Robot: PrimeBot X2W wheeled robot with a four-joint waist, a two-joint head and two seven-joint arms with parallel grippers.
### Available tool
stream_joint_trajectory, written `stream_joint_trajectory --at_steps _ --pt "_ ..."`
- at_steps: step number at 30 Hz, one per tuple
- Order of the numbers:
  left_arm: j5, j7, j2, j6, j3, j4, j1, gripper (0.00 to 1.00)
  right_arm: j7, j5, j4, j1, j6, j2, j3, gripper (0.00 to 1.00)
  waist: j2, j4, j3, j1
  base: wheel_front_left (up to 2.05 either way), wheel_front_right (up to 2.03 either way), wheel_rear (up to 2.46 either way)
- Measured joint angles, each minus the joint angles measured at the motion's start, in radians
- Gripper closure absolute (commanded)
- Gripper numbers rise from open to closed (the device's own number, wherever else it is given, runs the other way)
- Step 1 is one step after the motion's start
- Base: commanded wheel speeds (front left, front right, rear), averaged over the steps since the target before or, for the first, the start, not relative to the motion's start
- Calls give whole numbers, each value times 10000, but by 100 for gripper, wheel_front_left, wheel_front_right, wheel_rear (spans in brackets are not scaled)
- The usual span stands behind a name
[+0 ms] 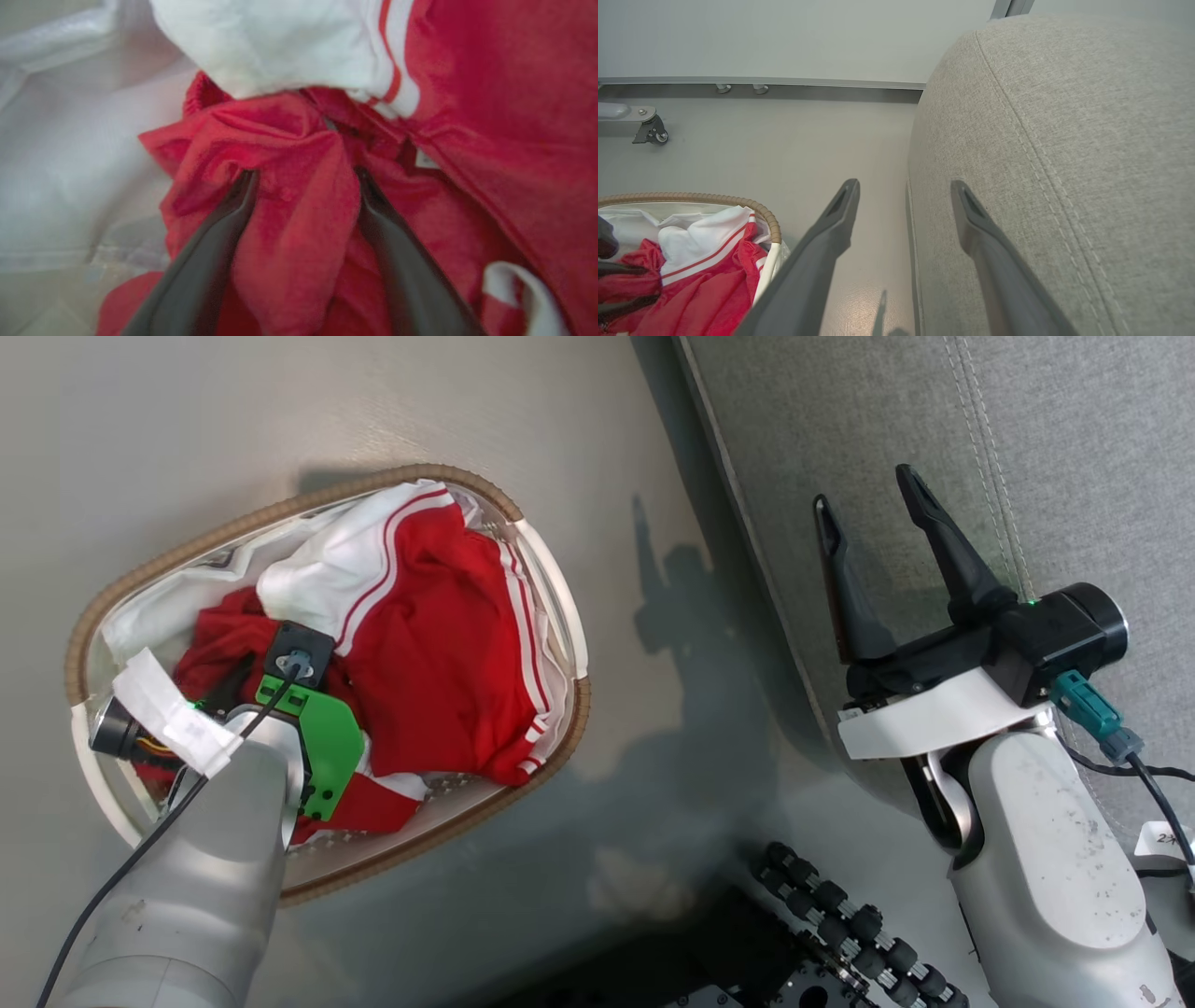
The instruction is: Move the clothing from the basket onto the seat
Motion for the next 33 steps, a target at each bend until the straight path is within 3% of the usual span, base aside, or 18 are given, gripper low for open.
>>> stream_joint_trajectory --at_steps 6,8,9,15,23,28,33 --pt "59 579 12 194 -224 33 64 0 2 27 86 -39 0 50 46 0 0 -54 -41 0 0 0 0" --pt "54 709 -4 205 -245 35 133 76 0 46 111 -63 0 63 61 0 0 -44 -128 0 0 0 0" --pt "36 725 -23 203 -257 42 200 100 2 50 134 -64 0 69 75 0 0 -39 -189 -1 0 0 0" --pt "-347 399 -169 119 -165 56 697 100 0 128 295 -60 0 90 136 0 0 -40 -693 0 0 0 0" --pt "-1055 -1081 -585 29 186 61 1568 100 0 194 654 365 0 109 77 0 0 9 -1906 -1 0 0 0" --pt "-1476 -1958 -748 -282 370 -63 1989 100 -2 192 851 747 0 88 8 0 0 146 -2869 -1 0 0 0" --pt "-1868 -2192 -924 -454 466 -846 2298 100 -13 188 963 1160 0 -33 -159 0 0 397 -3782 -1 0 0 0"
